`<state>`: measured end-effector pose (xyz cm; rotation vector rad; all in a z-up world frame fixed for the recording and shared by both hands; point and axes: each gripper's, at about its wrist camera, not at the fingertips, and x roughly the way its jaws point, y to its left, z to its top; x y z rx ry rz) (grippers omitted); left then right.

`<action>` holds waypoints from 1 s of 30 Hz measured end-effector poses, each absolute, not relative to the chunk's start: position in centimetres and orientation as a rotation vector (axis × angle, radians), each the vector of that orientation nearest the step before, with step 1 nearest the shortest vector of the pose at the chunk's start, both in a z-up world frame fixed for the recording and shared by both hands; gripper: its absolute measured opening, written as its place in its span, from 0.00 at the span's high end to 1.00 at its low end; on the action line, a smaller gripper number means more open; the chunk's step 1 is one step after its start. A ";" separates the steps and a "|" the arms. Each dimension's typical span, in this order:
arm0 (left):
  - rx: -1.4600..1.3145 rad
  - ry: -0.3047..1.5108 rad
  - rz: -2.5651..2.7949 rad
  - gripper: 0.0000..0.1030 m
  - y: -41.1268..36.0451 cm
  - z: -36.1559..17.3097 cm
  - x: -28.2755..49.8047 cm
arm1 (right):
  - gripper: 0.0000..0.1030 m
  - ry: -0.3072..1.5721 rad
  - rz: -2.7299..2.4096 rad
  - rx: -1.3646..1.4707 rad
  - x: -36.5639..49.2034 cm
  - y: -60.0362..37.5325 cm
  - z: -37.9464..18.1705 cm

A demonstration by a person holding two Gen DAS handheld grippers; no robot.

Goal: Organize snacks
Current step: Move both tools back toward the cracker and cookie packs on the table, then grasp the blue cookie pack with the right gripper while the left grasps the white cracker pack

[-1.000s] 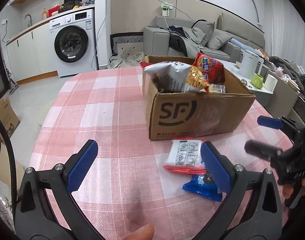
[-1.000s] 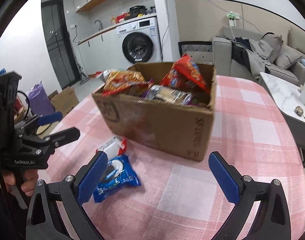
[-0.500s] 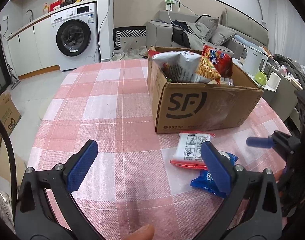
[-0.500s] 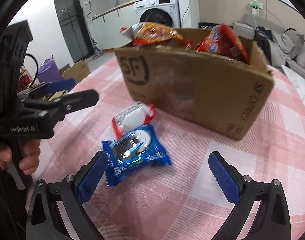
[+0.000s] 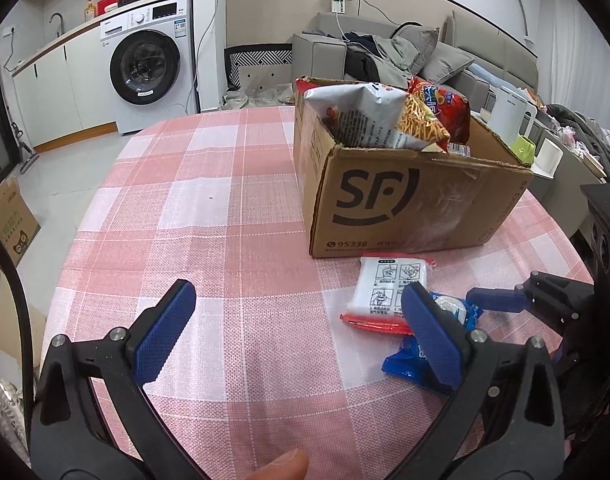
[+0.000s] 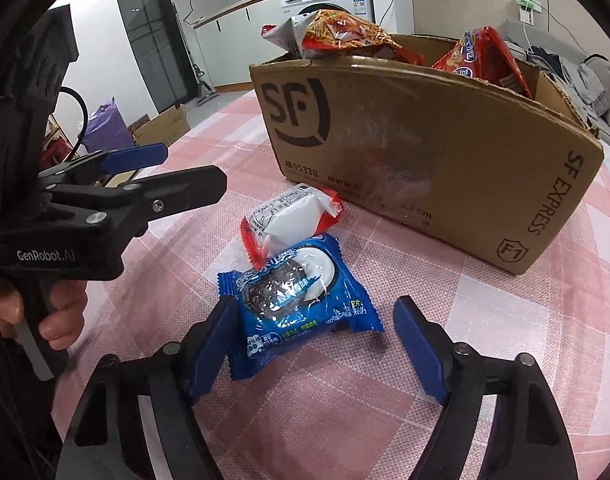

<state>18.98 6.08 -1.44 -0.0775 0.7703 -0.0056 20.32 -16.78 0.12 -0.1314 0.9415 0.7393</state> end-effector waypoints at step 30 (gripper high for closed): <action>-0.096 0.798 -0.019 0.01 6.1 -2.6 19.7 | 0.57 0.909 0.705 -0.082 21.0 -21.0 2.2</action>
